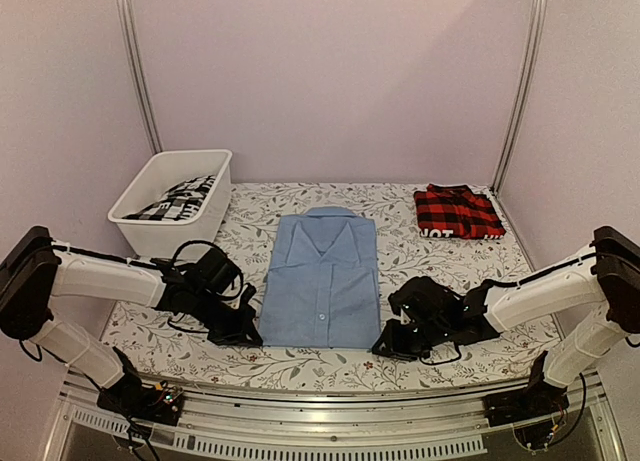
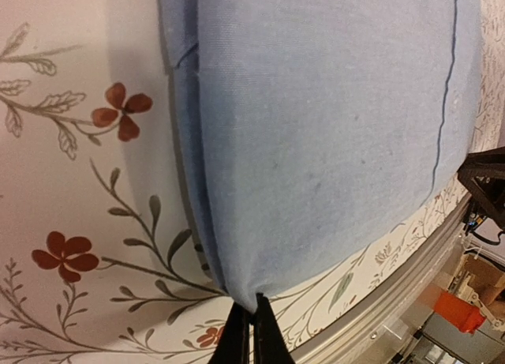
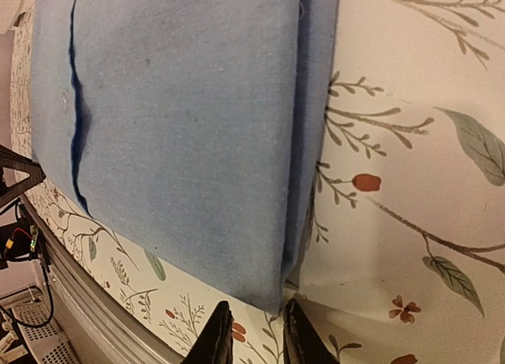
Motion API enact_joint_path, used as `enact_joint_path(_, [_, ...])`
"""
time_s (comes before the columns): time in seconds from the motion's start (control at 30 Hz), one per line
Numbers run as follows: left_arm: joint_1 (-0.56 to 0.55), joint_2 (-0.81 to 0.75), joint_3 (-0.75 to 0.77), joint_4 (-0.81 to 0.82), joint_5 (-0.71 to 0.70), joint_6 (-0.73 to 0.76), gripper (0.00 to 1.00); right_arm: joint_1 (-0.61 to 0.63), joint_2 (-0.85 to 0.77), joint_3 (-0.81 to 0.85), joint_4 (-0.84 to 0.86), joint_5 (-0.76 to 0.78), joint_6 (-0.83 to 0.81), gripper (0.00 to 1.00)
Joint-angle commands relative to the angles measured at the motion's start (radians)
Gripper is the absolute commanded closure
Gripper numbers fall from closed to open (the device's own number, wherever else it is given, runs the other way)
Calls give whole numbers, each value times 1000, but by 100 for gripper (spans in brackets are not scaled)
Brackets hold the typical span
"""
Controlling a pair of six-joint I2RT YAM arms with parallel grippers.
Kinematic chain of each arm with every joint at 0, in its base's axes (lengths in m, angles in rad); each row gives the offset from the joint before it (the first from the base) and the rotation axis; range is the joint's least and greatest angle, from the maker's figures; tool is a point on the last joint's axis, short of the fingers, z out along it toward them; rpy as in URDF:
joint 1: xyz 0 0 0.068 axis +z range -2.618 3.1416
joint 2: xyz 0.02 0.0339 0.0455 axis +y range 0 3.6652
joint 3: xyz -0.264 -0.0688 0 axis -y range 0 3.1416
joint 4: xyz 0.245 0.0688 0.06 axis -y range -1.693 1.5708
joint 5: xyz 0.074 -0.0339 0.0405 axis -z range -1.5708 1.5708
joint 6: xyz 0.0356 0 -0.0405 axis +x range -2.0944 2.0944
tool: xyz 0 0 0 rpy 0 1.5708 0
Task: Fold and stack the long sleeve shirts
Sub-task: Pick up the 2/3-rectangle-folded shirt from the center of the board.
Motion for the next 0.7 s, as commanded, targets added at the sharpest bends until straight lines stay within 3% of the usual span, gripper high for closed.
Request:
enact_joint_path(0.0, [-16, -17, 19, -16, -3, 7, 100, 6, 21, 2, 23, 21, 15, 79])
enact_joint_path(0.17, [-16, -20, 24, -20, -6, 8, 100, 6, 14, 8, 13, 43, 12, 82])
enact_joint_path(0.43, [-17, -34, 41, -46, -12, 12, 100, 6, 21, 58, -36, 69, -30, 100])
enact_joint_path(0.67, [-29, -85, 59, -101, -30, 21, 100, 30, -35, 77, -109, 93, -43, 100])
